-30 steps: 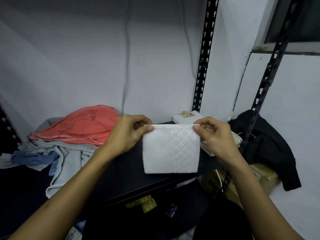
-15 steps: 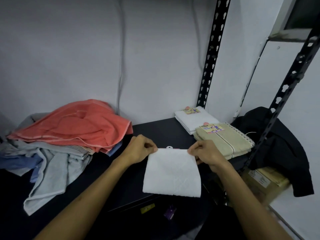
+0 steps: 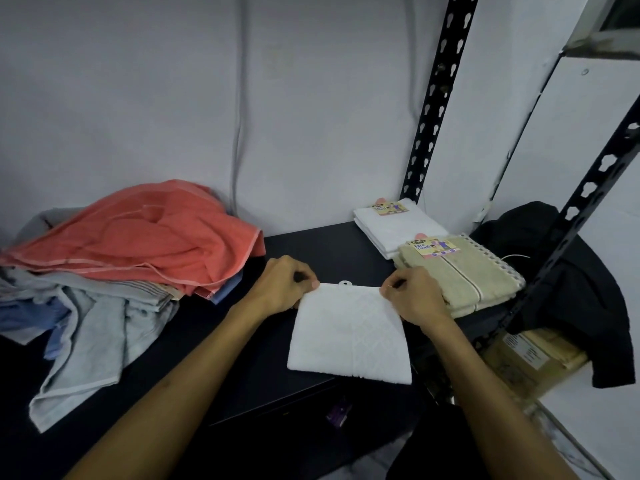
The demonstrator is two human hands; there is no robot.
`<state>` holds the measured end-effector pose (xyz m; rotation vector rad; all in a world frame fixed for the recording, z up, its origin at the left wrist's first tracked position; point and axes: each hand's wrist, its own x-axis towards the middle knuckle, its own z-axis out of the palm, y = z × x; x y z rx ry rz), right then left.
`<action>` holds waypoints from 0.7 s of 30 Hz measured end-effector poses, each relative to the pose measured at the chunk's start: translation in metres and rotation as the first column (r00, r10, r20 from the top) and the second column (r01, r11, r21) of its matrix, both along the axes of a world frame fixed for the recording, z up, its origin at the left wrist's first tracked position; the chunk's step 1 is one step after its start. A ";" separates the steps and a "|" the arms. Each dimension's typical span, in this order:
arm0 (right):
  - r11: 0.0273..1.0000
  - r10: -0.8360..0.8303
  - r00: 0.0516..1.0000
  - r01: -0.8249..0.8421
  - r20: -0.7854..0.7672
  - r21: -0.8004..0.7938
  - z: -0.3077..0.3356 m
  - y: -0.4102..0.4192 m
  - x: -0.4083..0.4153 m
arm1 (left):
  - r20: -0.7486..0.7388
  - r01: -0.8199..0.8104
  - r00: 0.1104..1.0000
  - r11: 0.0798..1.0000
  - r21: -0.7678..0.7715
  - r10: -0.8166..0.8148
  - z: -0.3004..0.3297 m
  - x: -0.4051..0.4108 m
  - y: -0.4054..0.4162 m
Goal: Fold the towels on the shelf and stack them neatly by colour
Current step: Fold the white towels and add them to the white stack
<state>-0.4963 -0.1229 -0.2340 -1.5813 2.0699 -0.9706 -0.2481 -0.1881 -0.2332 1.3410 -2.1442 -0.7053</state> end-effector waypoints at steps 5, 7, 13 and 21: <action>0.999 0.030 0.996 -0.027 -0.084 0.039 -0.003 -0.008 0.000 | 0.092 -0.026 0.995 0.999 0.032 0.023 0.002 -0.004 -0.007; 0.998 0.041 0.992 -0.035 -0.120 0.051 -0.005 -0.014 0.003 | 0.113 -0.045 0.993 0.998 0.051 0.039 0.004 -0.005 -0.008; 0.992 0.122 0.989 -0.120 -0.087 0.032 -0.001 -0.041 0.020 | 0.142 -0.117 0.983 0.993 0.011 0.114 0.008 0.015 -0.013; 0.964 0.259 0.959 -0.263 -0.116 -0.028 0.001 -0.077 0.046 | 0.132 -0.057 0.987 0.974 -0.218 0.087 -0.006 -0.004 0.015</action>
